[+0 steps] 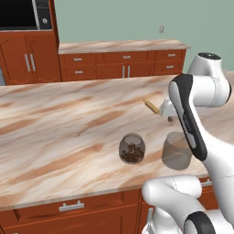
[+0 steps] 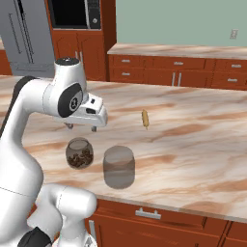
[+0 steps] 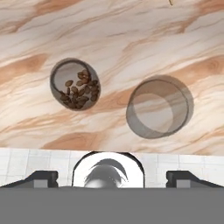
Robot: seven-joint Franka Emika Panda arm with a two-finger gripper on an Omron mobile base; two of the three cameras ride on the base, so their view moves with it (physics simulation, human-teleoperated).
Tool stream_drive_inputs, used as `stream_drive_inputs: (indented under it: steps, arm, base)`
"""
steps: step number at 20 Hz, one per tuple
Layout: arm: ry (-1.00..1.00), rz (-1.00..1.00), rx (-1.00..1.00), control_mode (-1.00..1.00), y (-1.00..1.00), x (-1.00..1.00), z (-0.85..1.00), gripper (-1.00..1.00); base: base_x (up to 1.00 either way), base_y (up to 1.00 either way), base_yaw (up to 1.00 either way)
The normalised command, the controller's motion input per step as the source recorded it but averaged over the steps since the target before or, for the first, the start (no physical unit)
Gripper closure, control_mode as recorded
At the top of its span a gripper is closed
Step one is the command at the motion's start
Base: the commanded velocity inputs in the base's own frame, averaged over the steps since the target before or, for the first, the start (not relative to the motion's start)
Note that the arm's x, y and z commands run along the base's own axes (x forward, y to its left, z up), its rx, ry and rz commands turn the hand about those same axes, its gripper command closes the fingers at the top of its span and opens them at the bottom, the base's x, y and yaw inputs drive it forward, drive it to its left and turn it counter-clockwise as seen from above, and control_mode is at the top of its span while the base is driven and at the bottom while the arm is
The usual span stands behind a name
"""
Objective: Pick the jar and jar from the dining table and place them in the open cabinet. Close the cabinet after placing the objects.
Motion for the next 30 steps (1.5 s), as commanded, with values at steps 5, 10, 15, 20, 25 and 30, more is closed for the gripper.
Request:
stream_drive_inputs:
  steps: [5,10,15,20,25,30]
  arm:
    - [0.00,0.04,-0.06,-1.00,0.00,0.03,-0.62,-1.00]
    - [0.00,0.03,0.00,-1.00,-0.01,0.13,-0.15,-1.00]
    - [0.03,0.03,0.00,-1.00,-0.07,0.13,-0.19,-1.00]
    - [0.09,0.01,0.00,-1.00,0.00,0.24,-0.26,-1.00]
    - [0.06,0.00,0.01,-1.00,-0.02,0.35,-0.09,-1.00]
    - [0.07,0.01,0.00,-1.00,0.00,0.26,-0.16,-1.00]
  base:
    - [0.00,0.00,0.00]
    - [0.00,0.00,0.00]
    - [0.00,0.00,0.00]
    - [0.00,0.00,0.00]
    - [0.00,0.00,0.00]
    - [0.00,0.00,0.00]
